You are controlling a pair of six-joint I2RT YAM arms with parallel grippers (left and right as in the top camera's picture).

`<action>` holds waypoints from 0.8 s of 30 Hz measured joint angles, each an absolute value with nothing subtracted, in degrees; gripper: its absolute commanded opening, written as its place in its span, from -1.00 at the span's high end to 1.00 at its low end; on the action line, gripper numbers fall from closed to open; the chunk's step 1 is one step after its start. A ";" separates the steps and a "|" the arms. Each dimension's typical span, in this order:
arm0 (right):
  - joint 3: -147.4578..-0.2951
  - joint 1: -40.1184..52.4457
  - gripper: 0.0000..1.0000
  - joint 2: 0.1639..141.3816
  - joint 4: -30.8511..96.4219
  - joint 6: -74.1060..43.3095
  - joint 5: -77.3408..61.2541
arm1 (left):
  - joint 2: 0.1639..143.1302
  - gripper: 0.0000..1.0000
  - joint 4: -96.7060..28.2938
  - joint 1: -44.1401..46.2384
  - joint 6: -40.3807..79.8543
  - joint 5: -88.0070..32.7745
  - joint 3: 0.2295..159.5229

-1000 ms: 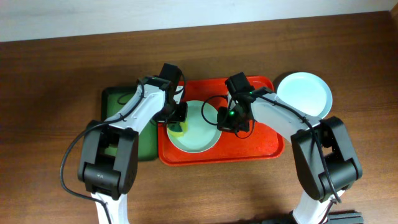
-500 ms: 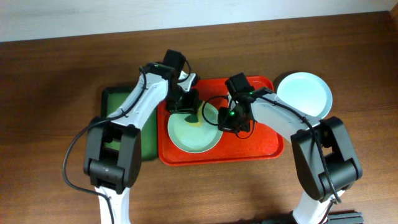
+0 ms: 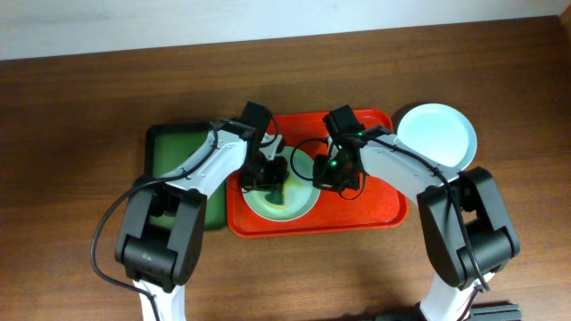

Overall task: Clean dirty plates on tray and stack at the side
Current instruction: 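Scrub the pale blue plate with the sponge in left gripper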

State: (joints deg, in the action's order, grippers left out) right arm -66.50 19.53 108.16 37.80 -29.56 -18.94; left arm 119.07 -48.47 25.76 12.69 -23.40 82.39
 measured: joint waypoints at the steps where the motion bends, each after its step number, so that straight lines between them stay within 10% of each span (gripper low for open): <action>1: -66.50 19.53 0.92 108.16 37.67 -29.56 -19.00 | 119.09 1.00 -48.99 26.15 11.94 -27.83 82.48; 15: -66.50 19.55 0.92 108.16 37.56 -29.54 -19.18 | 118.72 1.00 -47.46 26.09 13.02 -6.55 84.71; 24: -66.50 19.55 0.92 108.16 37.52 -29.56 -19.18 | 122.06 1.00 -52.21 25.43 13.10 -23.66 89.01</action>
